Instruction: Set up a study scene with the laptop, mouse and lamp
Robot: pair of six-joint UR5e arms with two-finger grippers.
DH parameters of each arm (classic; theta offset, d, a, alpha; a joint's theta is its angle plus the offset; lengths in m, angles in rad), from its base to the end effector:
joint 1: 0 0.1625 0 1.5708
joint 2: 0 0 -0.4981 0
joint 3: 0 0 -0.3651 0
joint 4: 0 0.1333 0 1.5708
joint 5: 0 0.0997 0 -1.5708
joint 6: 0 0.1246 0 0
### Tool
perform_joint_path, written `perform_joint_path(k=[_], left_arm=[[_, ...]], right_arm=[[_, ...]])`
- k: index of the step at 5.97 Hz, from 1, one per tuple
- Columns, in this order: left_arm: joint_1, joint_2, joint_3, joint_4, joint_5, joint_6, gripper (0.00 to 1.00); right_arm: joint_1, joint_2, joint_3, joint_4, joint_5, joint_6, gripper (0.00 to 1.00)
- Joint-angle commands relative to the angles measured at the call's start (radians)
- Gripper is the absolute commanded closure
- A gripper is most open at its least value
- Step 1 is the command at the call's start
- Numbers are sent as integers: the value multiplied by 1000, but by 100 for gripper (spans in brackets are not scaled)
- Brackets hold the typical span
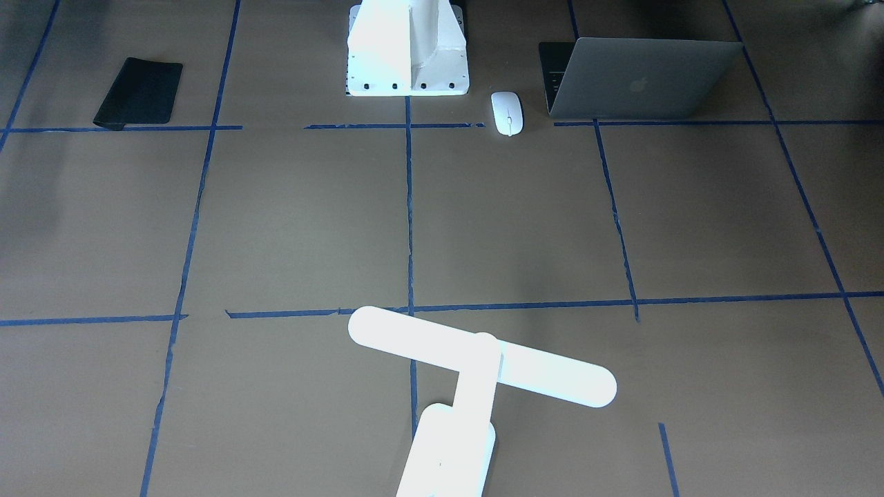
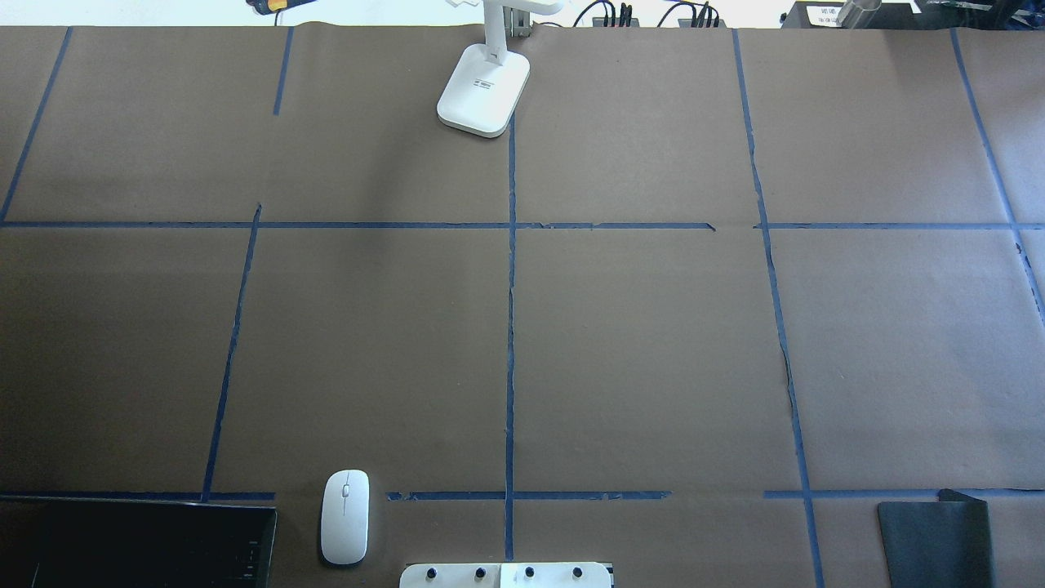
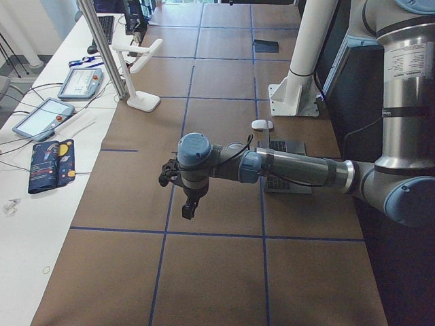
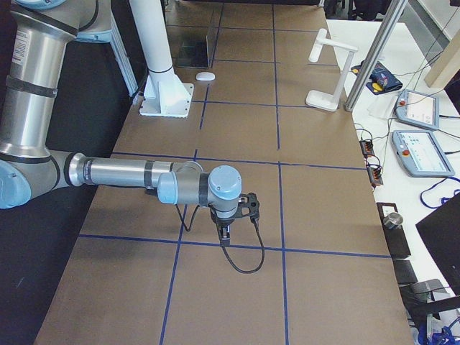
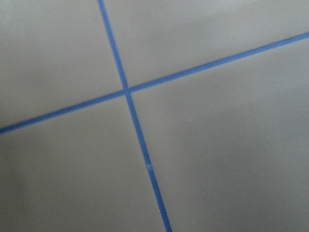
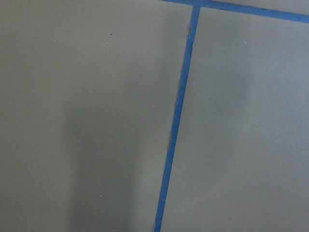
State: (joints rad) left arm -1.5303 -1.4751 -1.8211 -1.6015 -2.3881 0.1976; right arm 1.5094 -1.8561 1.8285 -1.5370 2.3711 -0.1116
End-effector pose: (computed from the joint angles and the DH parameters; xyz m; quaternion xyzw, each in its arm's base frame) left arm -0.0251 -0.4282 0.6675 0.1157 0.3878 0.1450 0.9029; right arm 0.0239 -0.3271 0.7367 0.0126 -0.3894 -0.0808 0.9175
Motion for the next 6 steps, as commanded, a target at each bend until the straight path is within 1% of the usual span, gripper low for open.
perform_joint_path(k=[1, 2, 3, 4, 5, 6], left_arm=[[36, 1, 20, -155, -19, 9, 0], [71, 13, 17, -284, -67, 6, 0], [114, 44, 19, -428, -141, -4, 0], [215, 42, -7, -508, -141, -3, 0], [272, 47, -64, -509, -148, -47, 0], [330, 47, -146, -512, -154, -96, 0]], right_arm=[[0, 0, 0, 0, -1, 0, 0], [0, 0, 0, 0, 0, 0, 0], [0, 0, 0, 0, 0, 0, 0], [0, 1, 0, 0, 0, 0, 0], [0, 2, 0, 0, -1, 0, 0], [0, 0, 0, 0, 0, 0, 0]])
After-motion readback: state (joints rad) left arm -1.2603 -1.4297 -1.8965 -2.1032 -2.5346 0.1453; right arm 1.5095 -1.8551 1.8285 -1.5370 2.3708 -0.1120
